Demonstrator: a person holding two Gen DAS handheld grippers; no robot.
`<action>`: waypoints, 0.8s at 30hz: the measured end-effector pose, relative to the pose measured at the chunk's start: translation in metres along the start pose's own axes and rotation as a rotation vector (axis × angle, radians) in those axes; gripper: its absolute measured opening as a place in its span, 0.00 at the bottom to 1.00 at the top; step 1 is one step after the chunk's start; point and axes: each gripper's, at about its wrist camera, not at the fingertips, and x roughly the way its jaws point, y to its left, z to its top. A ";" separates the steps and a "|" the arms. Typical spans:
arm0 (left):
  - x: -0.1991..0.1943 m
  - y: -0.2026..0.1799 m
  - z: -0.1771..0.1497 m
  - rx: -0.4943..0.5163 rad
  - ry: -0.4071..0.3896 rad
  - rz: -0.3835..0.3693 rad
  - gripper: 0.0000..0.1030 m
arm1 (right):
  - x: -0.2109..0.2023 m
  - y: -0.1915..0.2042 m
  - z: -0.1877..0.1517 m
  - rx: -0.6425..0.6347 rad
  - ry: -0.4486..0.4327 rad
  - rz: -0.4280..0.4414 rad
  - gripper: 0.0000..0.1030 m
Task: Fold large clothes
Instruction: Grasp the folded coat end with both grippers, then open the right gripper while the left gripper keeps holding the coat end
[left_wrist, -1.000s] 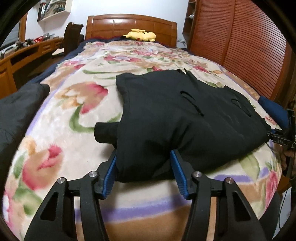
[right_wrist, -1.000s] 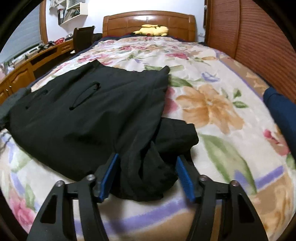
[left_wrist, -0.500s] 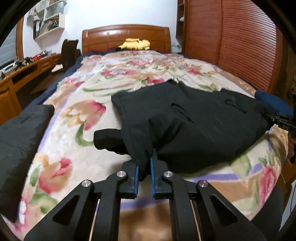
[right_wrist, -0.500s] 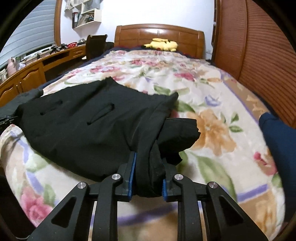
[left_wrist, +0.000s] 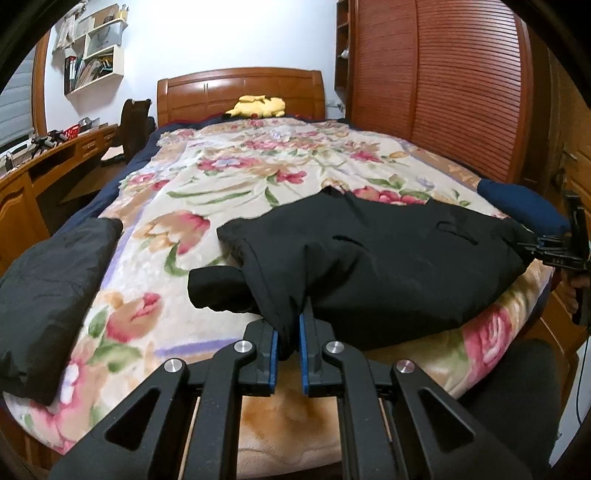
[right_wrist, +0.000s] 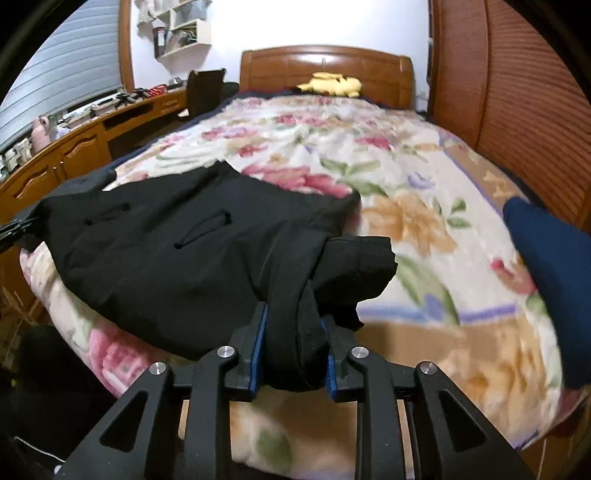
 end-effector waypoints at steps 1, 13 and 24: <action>0.002 0.001 -0.002 -0.009 0.008 0.001 0.09 | 0.002 0.000 -0.001 -0.012 0.006 -0.010 0.28; 0.013 0.004 -0.010 -0.048 0.055 0.021 0.09 | -0.017 0.020 0.016 -0.024 -0.091 -0.028 0.54; 0.025 -0.001 -0.004 -0.025 0.096 0.076 0.10 | 0.043 0.111 0.032 -0.099 -0.092 0.144 0.54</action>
